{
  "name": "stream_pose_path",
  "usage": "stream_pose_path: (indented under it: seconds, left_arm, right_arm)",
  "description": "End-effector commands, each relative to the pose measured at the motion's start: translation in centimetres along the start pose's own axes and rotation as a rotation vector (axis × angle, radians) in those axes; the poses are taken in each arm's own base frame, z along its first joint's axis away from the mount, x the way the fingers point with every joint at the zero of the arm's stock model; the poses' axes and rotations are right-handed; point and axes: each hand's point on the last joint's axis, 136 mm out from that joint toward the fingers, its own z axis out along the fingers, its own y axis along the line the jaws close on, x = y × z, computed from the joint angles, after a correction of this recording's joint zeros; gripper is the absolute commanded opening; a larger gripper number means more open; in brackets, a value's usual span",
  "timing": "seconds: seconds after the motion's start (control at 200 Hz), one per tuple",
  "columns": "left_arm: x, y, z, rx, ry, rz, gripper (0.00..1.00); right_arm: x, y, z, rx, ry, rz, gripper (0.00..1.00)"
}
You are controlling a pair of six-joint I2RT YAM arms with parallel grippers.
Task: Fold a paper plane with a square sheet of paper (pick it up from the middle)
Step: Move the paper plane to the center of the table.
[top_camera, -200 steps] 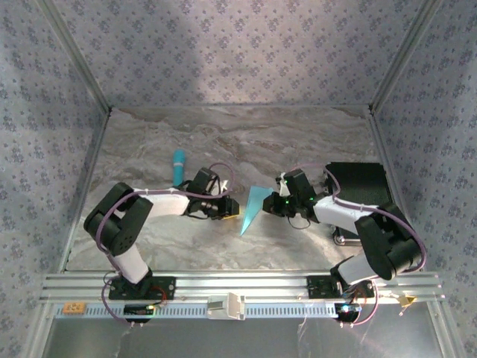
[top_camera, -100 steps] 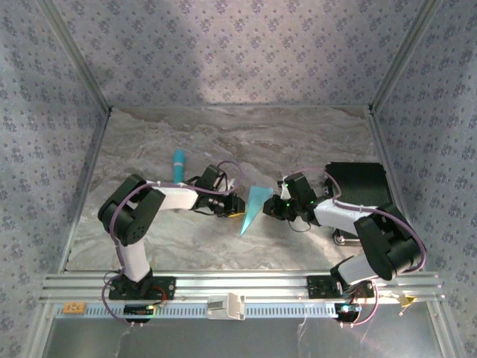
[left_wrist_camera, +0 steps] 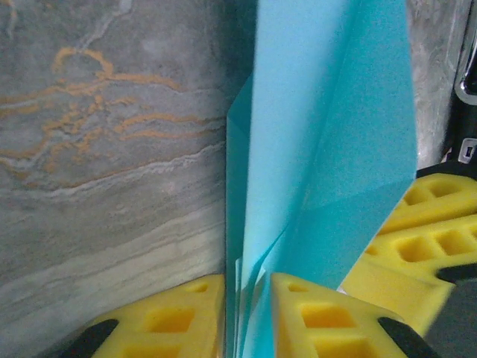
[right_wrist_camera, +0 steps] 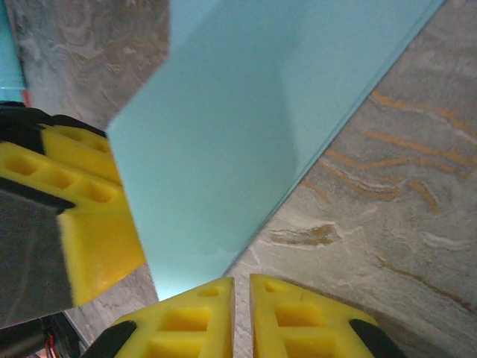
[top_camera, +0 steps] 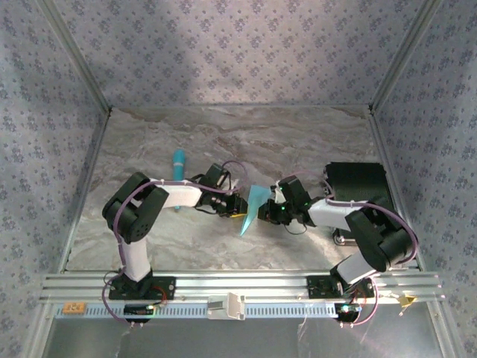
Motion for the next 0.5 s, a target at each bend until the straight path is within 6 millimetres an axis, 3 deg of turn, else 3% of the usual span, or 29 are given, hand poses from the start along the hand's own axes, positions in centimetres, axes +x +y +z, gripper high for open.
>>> stream_pose_path:
  seconds: [0.0,0.495]
  left_arm:
    - [1.6,-0.3,0.8,0.021,0.079,0.002,0.22]
    - [2.3,-1.4,0.7,0.077,0.114,0.034,0.20]
  right_arm:
    - [1.0,-0.3,0.6,0.004,0.043,0.027,0.14]
    - [1.4,-0.2,1.2,-0.026,0.064,0.041,0.13]
